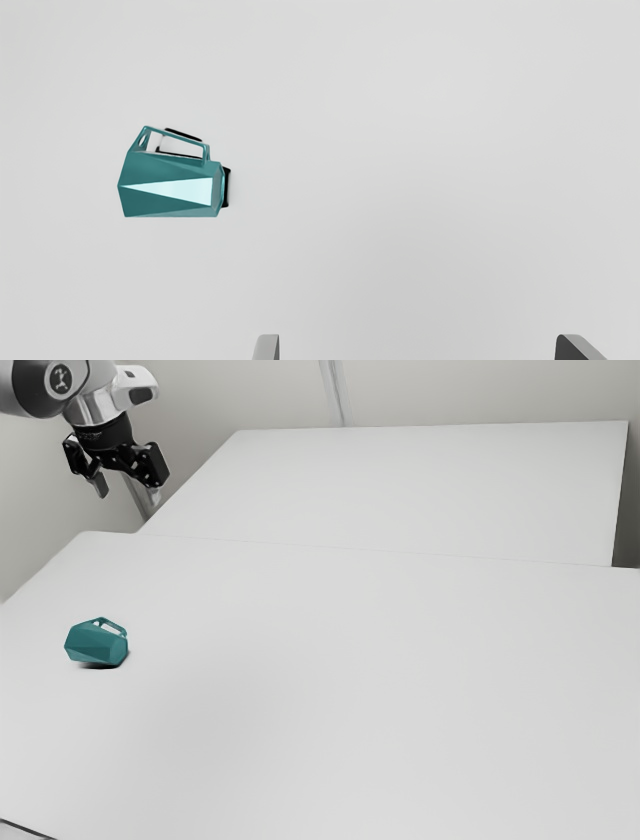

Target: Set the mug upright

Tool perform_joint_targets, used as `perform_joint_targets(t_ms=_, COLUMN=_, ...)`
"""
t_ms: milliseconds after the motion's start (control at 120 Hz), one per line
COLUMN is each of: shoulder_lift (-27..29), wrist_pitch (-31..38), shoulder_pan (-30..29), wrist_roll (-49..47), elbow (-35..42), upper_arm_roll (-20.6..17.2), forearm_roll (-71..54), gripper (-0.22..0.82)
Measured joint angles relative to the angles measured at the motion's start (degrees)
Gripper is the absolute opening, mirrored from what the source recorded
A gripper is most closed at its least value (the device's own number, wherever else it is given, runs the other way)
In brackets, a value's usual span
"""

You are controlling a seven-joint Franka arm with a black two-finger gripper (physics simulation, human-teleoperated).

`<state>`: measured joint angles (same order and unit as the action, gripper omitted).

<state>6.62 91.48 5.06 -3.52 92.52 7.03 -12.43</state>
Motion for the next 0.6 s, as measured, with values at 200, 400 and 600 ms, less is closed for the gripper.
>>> perform_joint_targets(t_ms=200, shoulder_lift=0.19, wrist_pitch=0.59, shoulder_pan=-0.05, wrist_roll=0.54, elbow=0.89, upper_arm_roll=-0.07, forearm_roll=0.23, gripper=0.60)
perform_joint_targets(t_ms=400, shoulder_lift=1.32, wrist_pitch=1.36, shoulder_pan=-1.92, wrist_roll=0.95, elbow=2.34, upper_arm_roll=0.66, forearm_roll=0.67, gripper=0.60)
perform_joint_targets(t_ms=600, shoulder_lift=1.69, wrist_pitch=0.40, shoulder_pan=-18.02, wrist_roll=1.58, elbow=6.28, upper_arm_roll=0.64, forearm_roll=10.67, gripper=0.60)
